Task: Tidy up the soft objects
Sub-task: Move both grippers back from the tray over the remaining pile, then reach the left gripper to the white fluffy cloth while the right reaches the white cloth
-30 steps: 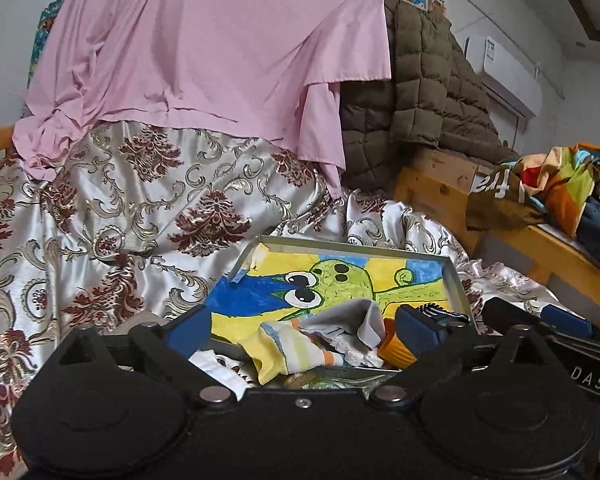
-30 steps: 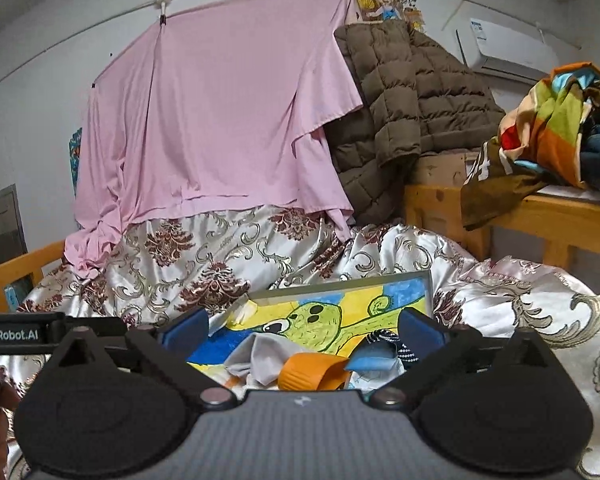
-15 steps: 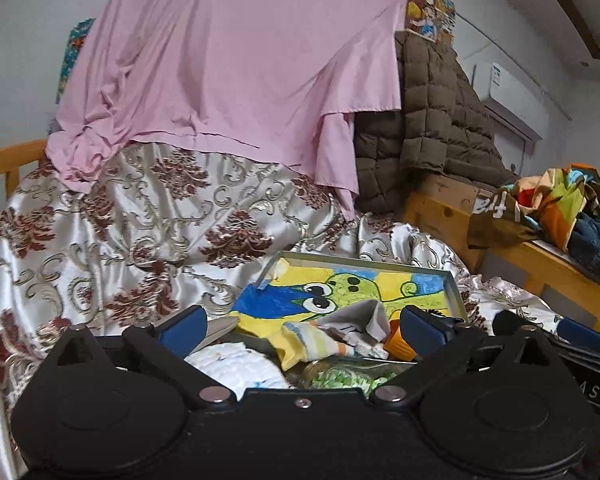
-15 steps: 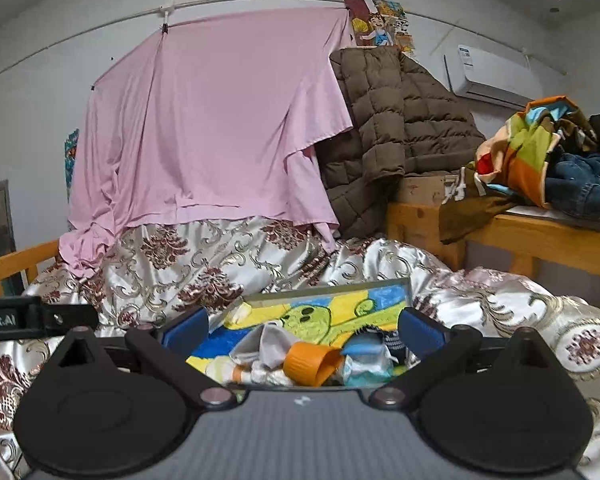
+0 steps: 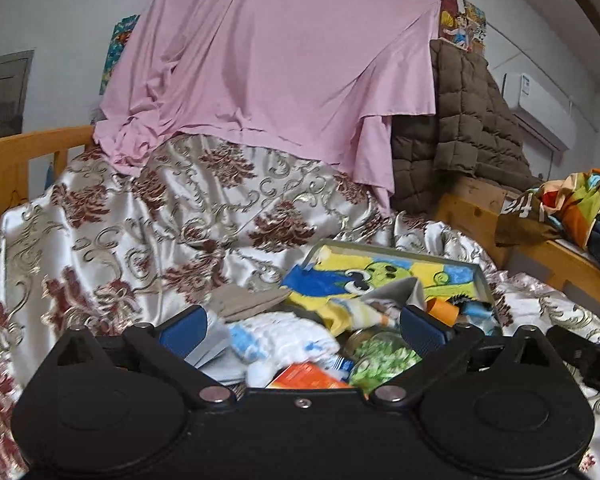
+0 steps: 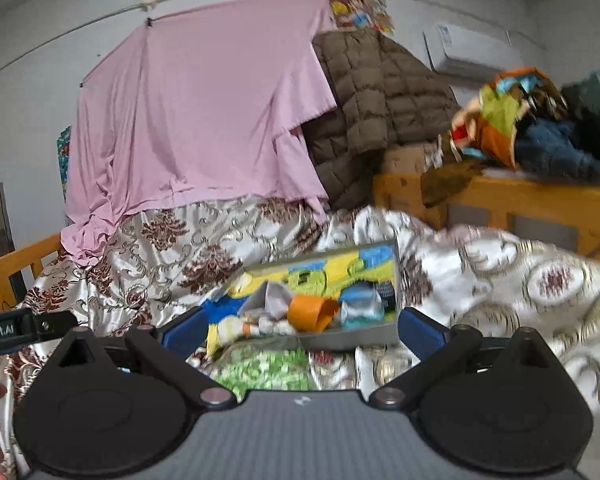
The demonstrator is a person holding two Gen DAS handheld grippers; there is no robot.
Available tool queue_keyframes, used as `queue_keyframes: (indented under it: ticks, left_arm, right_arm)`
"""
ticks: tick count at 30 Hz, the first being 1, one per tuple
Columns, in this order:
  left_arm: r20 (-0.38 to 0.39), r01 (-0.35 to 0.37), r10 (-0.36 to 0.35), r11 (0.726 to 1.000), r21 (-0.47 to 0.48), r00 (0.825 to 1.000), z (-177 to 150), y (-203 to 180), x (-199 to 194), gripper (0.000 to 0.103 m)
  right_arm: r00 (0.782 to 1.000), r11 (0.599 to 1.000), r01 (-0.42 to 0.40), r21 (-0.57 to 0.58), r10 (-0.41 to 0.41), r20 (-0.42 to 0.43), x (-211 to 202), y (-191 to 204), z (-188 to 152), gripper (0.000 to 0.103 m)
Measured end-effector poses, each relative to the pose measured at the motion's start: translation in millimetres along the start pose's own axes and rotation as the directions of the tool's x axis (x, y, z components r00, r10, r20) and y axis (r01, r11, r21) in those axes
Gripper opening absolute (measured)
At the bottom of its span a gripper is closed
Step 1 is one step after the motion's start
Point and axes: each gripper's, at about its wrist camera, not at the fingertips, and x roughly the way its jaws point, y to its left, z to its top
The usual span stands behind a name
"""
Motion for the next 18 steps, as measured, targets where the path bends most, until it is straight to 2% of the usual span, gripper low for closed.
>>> queue_keyframes:
  ticks: [7, 13, 18]
  left_arm:
    - [-0.020, 0.007, -0.007, 1.000, 0.029, 1.000, -14, 13, -12, 0.102]
    - [-0.075, 0.040, -0.036, 0.998, 0.052, 0.997, -29, 16, -13, 0.102]
    - [-0.113, 0.056, -0.049, 0.996, 0.064, 0.992, -40, 15, -9, 0.102]
  right_arm:
    - [0.997, 0.999, 0.028, 0.024, -0.026, -0.069, -11, -4, -13, 0.103]
    - [0.985, 0.999, 0.029, -0.012, -0.031, -0.170, -11, 7, -28, 0.103]
    - [0.976, 0.997, 0.019, -0.068, -0.034, -0.217, -6, 19, -36, 0.103]
